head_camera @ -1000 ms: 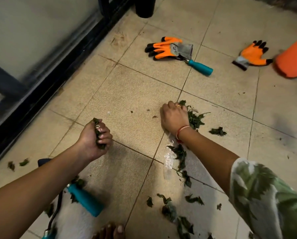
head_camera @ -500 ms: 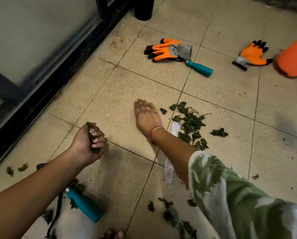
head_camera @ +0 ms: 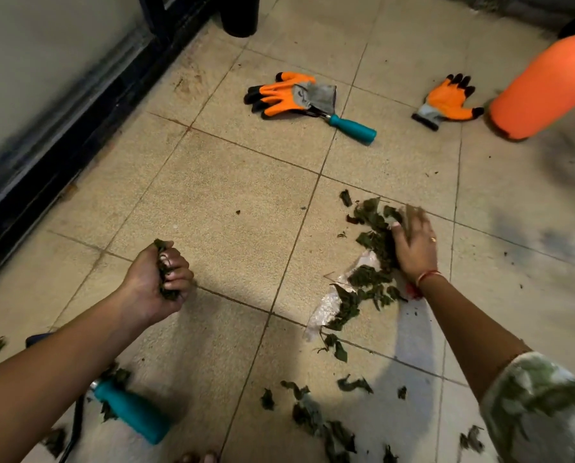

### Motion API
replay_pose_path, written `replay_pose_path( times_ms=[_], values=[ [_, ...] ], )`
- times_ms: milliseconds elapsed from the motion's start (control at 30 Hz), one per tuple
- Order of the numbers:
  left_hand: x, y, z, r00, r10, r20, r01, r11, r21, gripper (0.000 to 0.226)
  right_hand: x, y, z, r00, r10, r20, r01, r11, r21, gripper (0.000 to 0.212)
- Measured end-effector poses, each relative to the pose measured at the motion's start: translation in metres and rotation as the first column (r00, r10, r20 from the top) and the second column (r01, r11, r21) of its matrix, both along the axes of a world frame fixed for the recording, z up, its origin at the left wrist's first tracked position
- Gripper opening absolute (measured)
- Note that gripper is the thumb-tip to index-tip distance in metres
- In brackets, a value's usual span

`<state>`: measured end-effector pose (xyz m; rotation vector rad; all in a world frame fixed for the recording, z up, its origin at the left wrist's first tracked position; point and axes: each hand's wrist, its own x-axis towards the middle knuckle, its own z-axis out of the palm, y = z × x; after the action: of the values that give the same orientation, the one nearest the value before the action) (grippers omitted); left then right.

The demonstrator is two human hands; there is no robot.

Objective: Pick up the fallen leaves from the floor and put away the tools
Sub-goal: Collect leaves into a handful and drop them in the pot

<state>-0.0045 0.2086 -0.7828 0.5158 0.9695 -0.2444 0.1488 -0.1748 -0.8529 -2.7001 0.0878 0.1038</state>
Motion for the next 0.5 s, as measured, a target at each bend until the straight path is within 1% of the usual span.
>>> replay_pose_path(
  times_ms=[33,100,167,233,267,333,367,433,467,500],
  values=[
    [0.002,-0.002,-0.001,1.000,-0.013,-0.002,0.013,1.000,-0.003,0.030,-0.002,-0.001,-0.002,0.998,0.058,-0.028,-0.058,0.998,-0.004,0.069],
    [0.004,-0.007,-0.001,0.999,-0.038,-0.004,0.038,0.999,-0.012,0.030,-0.011,0.005,-0.002,0.970,0.232,-0.075,-0.233,0.972,-0.002,0.068],
    [0.007,-0.012,-0.002,0.998,-0.060,-0.001,0.060,0.998,-0.018,0.031,-0.031,0.015,0.003,0.917,0.377,-0.132,-0.372,0.926,0.066,0.075],
    [0.009,-0.017,0.000,0.998,-0.066,0.006,0.066,0.998,-0.023,0.031,-0.061,0.023,0.010,0.882,0.438,-0.174,-0.419,0.898,0.132,0.084],
    [0.009,-0.019,0.001,0.998,-0.062,0.011,0.063,0.998,-0.026,0.031,-0.079,0.026,0.012,0.881,0.445,-0.163,-0.429,0.895,0.126,0.086],
    [0.009,-0.022,0.003,0.998,-0.054,0.019,0.055,0.998,-0.037,0.031,-0.117,0.033,0.016,0.869,0.484,-0.106,-0.487,0.873,-0.005,0.092],
    [0.009,-0.023,0.004,0.998,-0.055,0.021,0.055,0.998,-0.037,0.031,-0.136,0.039,0.014,0.841,0.535,-0.080,-0.540,0.837,-0.089,0.095],
    [0.006,-0.025,0.004,0.998,-0.061,0.018,0.062,0.997,-0.034,0.031,-0.165,0.050,0.003,0.759,0.649,-0.052,-0.641,0.731,-0.234,0.099],
    [0.004,-0.026,0.003,0.998,-0.062,0.013,0.063,0.997,-0.034,0.031,-0.172,0.056,-0.005,0.728,0.684,-0.046,-0.666,0.691,-0.281,0.098],
    [0.002,-0.026,0.002,0.998,-0.064,0.010,0.065,0.997,-0.033,0.032,-0.174,0.061,-0.013,0.717,0.696,-0.039,-0.671,0.672,-0.314,0.094]
  ],
)
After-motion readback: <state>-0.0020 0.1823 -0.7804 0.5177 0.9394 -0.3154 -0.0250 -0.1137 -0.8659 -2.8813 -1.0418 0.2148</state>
